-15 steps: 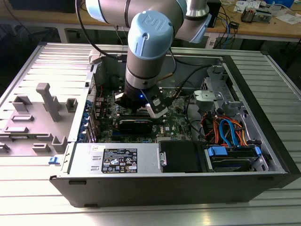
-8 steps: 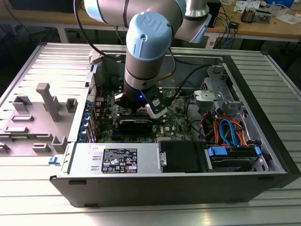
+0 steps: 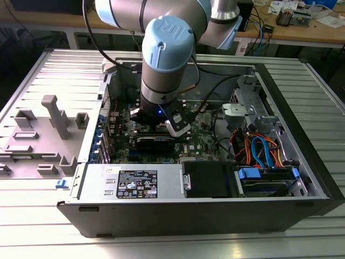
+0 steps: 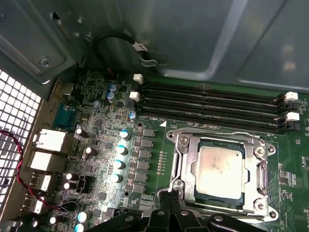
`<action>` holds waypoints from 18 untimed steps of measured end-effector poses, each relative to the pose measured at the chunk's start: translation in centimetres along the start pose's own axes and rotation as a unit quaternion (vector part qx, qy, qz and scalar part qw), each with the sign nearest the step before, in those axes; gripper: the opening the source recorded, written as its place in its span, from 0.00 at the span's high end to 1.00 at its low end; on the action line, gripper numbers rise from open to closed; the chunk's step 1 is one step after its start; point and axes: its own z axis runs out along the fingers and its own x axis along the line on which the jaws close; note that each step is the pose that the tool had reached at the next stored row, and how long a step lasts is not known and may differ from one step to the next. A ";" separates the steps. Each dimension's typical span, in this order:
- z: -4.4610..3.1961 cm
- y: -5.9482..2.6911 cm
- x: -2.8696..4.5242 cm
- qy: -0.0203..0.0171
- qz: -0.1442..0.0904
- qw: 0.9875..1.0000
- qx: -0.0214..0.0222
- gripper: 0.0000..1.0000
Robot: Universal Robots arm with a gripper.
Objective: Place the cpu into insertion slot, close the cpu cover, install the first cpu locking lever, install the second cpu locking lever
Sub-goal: 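Install the second cpu locking lever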
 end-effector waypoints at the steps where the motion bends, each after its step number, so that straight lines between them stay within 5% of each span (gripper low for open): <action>1: 0.00 0.00 0.00 0.000 0.000 1.000 0.000 0.89; 14: 0.11 -0.16 0.04 -0.001 0.000 1.000 -0.004 0.89; 18: 0.16 -0.22 0.10 -0.001 -0.001 1.000 -0.009 0.89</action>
